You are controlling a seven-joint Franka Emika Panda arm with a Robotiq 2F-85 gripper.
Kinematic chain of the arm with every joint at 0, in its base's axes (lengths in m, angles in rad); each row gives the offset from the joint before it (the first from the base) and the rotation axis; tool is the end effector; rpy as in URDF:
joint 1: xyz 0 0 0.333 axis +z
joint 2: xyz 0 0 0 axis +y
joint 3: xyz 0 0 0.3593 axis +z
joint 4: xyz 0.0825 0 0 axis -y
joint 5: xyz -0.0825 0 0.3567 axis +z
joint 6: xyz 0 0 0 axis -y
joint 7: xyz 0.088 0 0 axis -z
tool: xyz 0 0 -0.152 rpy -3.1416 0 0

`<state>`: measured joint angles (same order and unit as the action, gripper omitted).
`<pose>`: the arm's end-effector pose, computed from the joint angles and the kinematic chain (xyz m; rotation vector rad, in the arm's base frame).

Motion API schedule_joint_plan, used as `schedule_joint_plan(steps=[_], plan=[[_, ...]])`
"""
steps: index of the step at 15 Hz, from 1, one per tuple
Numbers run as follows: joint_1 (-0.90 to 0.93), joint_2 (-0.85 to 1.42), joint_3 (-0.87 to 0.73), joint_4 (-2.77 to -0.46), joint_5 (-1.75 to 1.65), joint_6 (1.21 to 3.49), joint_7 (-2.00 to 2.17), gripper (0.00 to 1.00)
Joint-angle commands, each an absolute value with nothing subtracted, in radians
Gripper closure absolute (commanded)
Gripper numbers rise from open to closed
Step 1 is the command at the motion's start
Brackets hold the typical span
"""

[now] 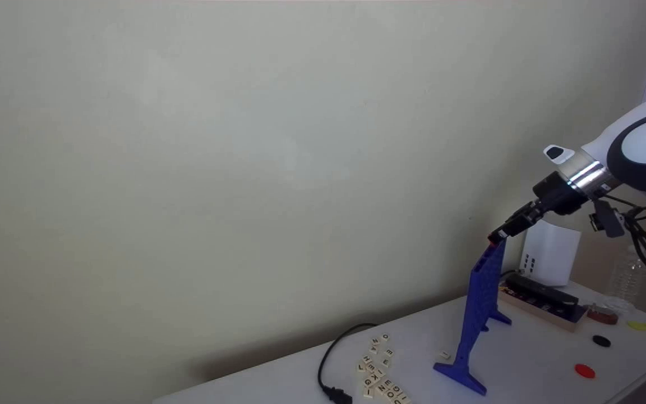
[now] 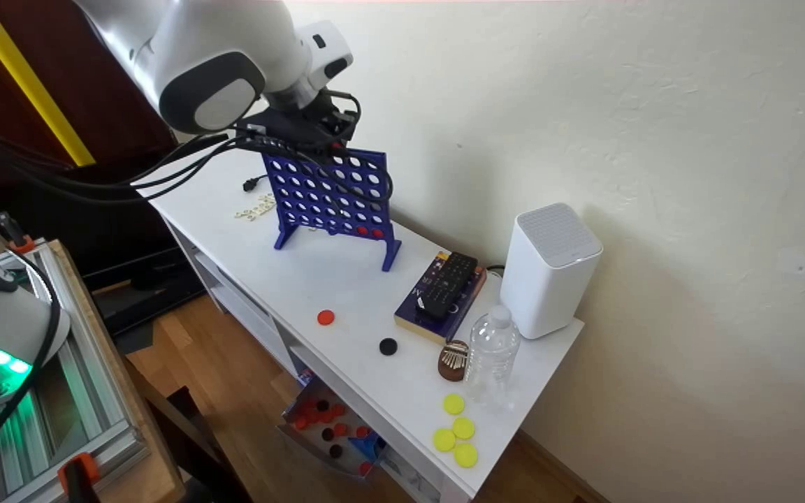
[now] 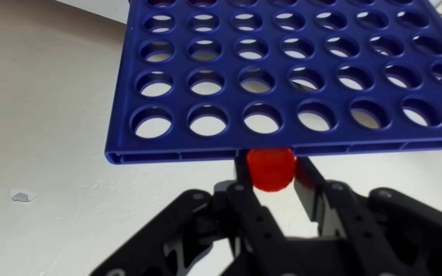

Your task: Shift the orange ring to the blue object's fifth line

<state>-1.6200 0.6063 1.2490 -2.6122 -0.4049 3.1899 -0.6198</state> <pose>0.4654 -0.1252 0.2742 -2.7060 -0.6718 -0.9417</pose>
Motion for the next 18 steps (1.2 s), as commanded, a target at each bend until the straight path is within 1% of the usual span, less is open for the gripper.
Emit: schedule_joint_plan(steps=[1,2,3,4,7,9,13,18], plan=[[-1.603,0.565,1.223,-2.633,-0.435,3.210,-0.593,0.90],[-1.605,0.564,1.223,-2.633,-0.435,3.210,-0.592,0.52],[-1.604,0.560,1.224,-2.633,-0.431,3.211,-0.586,0.40],[-1.603,0.560,1.221,-2.636,-0.431,3.212,-0.585,0.35],[-1.600,0.557,1.213,-2.641,-0.431,3.209,-0.584,0.13],[-1.600,0.557,1.214,-2.644,-0.431,3.209,-0.583,0.01],[-1.616,0.575,1.229,-2.649,-0.434,3.214,-0.585,0.00],[-1.679,0.604,1.287,-2.661,-0.451,3.257,-0.581,0.00]])
